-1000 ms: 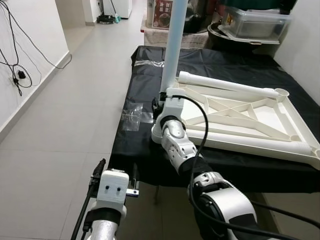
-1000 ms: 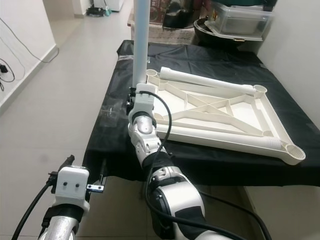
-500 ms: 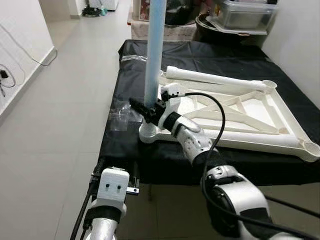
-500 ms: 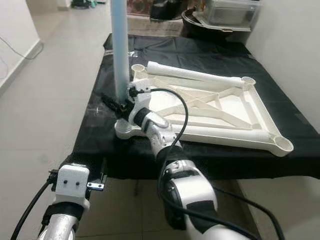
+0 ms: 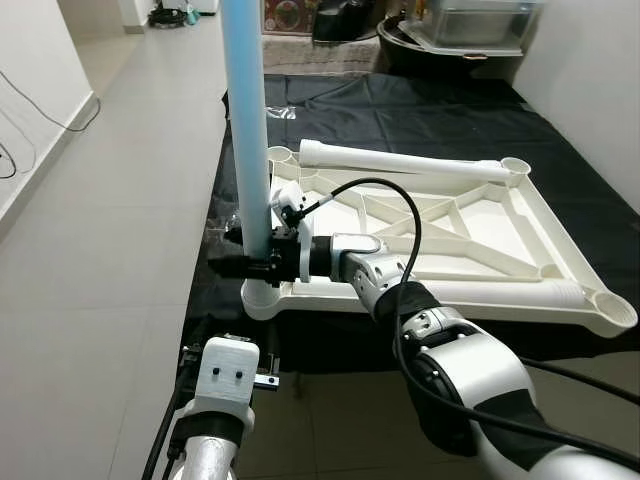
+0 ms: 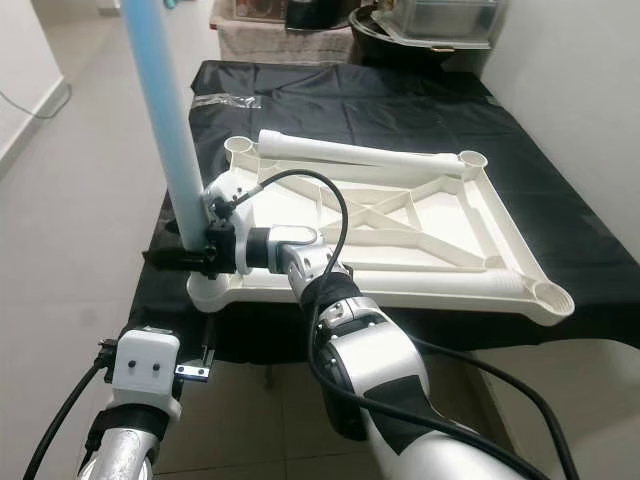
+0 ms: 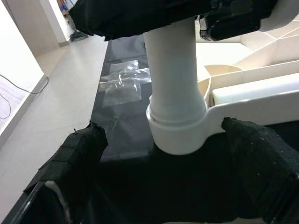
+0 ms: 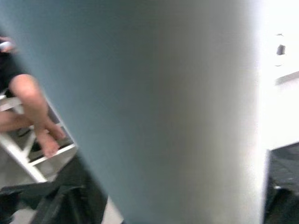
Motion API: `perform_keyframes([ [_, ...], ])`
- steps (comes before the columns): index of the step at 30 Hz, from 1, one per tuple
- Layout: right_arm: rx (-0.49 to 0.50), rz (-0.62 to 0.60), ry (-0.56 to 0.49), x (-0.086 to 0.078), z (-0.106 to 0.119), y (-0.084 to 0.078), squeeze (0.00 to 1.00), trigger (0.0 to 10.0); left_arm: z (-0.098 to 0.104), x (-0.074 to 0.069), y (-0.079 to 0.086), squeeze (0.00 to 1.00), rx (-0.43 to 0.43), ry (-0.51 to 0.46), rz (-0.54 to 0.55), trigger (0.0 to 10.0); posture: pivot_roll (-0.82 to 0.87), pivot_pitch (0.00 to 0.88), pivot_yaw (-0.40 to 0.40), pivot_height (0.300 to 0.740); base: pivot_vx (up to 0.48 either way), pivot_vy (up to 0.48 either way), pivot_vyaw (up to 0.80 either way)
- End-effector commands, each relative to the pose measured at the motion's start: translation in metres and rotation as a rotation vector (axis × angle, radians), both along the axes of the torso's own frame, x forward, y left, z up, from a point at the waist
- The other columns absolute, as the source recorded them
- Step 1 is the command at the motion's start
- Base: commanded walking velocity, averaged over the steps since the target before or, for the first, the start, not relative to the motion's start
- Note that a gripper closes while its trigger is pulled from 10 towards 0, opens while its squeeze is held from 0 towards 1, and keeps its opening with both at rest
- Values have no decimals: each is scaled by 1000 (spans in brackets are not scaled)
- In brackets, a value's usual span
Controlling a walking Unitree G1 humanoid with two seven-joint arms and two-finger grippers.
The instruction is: Building children table
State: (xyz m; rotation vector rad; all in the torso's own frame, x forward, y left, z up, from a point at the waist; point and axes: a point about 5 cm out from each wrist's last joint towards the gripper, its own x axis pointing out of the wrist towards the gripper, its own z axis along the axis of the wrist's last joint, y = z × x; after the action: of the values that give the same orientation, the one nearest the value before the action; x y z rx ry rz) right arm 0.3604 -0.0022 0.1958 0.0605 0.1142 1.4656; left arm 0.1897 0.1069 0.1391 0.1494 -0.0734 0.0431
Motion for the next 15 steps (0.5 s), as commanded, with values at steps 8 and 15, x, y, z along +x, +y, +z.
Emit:
perform_keyframes([
  [8, 43, -194, -63, 7, 6, 9, 0, 0, 3, -4, -7, 0, -39, 5, -5, 10000, 160, 120, -76, 740, 0, 0, 0],
  [15, 49, -921, -49, 36, 3, -23, 0, 0, 3, -2, -7, 0, -37, 2, -6, 10000, 143, 113, -77, 740, 0, 0, 0],
])
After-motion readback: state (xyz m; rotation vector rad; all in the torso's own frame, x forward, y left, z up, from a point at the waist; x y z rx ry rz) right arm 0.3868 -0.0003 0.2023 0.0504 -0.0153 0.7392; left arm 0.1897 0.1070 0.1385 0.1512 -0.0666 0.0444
